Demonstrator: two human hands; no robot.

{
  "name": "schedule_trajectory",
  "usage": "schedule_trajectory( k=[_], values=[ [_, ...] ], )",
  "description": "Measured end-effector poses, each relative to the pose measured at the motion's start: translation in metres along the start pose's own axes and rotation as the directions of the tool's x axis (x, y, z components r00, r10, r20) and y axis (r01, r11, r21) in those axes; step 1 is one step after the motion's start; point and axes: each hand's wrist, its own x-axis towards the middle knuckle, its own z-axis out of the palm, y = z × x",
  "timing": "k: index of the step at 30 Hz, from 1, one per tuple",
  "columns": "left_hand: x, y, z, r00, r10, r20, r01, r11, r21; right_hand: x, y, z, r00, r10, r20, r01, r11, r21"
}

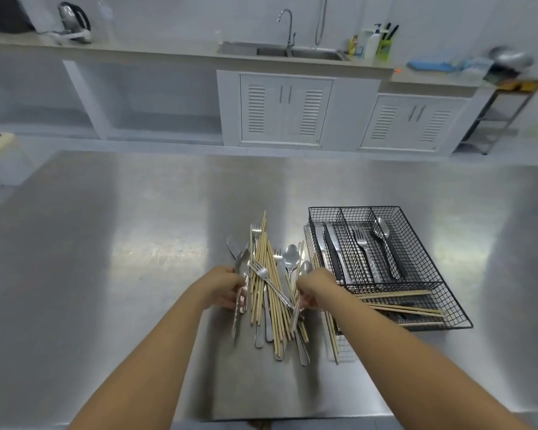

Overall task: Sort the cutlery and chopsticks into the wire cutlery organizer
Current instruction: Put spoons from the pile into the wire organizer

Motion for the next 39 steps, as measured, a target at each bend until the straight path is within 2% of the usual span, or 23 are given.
schedule_trajectory(
  k=[4,6,9,12,19,23,29,32,34,39],
  values=[
    [0.000,0.004,-0.006,0.994,0.111,-0.017,-0.113,0.988,-0.110,-0.002,-0.009,-0.005,0.979,-0.156,-0.135,0.156,0.988,-0.010],
    [0.000,0.003,-0.008,0.988,0.150,-0.037,-0.155,0.967,-0.204,-0.001,-0.013,-0.005,0.971,-0.208,-0.122,0.212,0.977,0.025],
    [-0.001,-0.002,-0.009,0.984,0.173,-0.038,-0.175,0.918,-0.356,0.002,-0.015,-0.001,0.972,-0.223,-0.076,0.232,0.963,0.140],
    [-0.004,-0.009,-0.008,0.982,0.182,-0.038,-0.180,0.882,-0.435,0.008,-0.013,0.005,0.974,-0.182,-0.135,0.202,0.967,0.153],
    [-0.007,-0.015,-0.007,0.981,0.193,-0.031,-0.185,0.865,-0.468,0.016,-0.009,0.016,0.971,-0.144,-0.192,0.155,0.987,0.041],
    [-0.006,-0.016,-0.003,0.982,0.189,-0.027,-0.178,0.858,-0.481,0.018,-0.014,0.023,0.970,-0.068,-0.234,0.096,0.990,0.106],
    [-0.006,-0.011,0.010,0.982,0.190,0.020,-0.153,0.844,-0.514,0.022,-0.012,0.017,0.981,-0.002,-0.195,0.053,0.964,0.259],
    [-0.004,-0.004,0.014,0.980,0.197,0.024,-0.151,0.823,-0.547,0.023,-0.012,0.011,0.984,-0.025,-0.175,0.076,0.954,0.291],
    [0.000,0.002,0.018,0.980,0.197,0.014,-0.154,0.810,-0.566,0.024,-0.014,0.004,0.976,-0.054,-0.211,0.113,0.954,0.279],
    [0.010,0.017,0.035,0.979,0.202,0.002,-0.165,0.802,-0.574,0.023,-0.015,-0.013,0.941,-0.205,-0.269,0.269,0.937,0.224]
  ],
)
